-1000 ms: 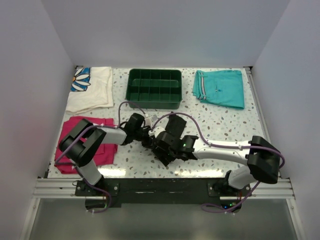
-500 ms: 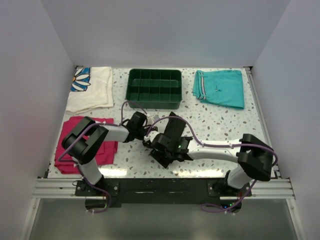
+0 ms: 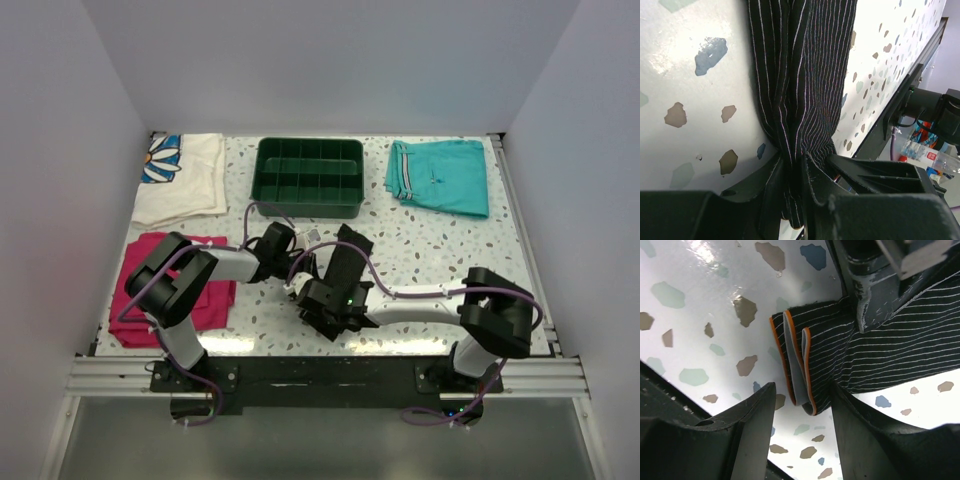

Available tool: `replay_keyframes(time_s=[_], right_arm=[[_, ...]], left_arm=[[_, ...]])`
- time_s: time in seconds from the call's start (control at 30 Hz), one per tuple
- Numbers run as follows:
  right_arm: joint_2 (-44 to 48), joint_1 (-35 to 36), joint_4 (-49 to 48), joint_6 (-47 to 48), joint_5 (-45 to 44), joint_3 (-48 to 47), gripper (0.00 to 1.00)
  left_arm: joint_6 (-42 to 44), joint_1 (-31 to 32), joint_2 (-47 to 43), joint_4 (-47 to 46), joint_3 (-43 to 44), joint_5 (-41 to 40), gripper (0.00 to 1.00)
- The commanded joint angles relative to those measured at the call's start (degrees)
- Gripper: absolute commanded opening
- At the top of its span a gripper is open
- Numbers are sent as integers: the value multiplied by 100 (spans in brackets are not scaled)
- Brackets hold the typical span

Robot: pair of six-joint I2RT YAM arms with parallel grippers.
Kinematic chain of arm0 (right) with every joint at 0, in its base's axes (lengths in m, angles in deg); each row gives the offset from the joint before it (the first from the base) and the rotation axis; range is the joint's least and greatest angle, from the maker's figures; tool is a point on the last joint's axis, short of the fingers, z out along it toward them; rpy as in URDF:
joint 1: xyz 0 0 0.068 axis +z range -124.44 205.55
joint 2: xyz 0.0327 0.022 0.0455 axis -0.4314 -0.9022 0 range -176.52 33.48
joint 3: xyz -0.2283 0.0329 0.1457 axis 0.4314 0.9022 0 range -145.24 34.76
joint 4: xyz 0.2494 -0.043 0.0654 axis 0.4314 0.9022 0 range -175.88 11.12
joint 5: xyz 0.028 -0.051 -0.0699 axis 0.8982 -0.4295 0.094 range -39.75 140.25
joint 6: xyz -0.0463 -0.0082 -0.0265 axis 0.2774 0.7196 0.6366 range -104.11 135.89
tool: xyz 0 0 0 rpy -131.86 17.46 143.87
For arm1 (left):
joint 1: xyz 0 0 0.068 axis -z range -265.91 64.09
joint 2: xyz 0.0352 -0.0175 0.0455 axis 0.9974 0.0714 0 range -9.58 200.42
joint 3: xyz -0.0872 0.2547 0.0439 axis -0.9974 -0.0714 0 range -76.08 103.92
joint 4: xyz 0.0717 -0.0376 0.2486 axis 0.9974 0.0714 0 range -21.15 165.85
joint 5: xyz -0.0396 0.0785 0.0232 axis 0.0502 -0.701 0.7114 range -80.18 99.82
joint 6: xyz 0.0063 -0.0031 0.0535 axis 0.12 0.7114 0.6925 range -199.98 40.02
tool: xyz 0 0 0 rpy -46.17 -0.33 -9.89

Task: Roll the underwear
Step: Roll the underwear to the center of the board.

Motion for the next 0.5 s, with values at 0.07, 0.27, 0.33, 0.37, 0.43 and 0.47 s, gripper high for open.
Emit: replay_keyframes(time_s=[0.07, 0.27, 0.33, 0.37, 0.43, 0.47], right_arm=[[-349, 39, 280, -9, -685, -55, 49], [-446, 47, 289, -142, -729, -38, 43], [-472, 47, 263, -150, -738, -38, 36], [-481, 47, 280, -142, -747, -47, 33], [-499, 47, 324, -150, -755, -91, 28], [-499, 47, 324, -150, -756, -82, 24]], left_arm=[[572, 46, 428, 980, -247, -1093, 26], [598, 46, 419, 998, -247, -1102, 26], [598, 46, 428, 972, -247, -1084, 26], [598, 46, 419, 963, -247, -1076, 26], [598, 37, 411, 980, -238, -1075, 26], [598, 37, 411, 981, -230, -1075, 26]])
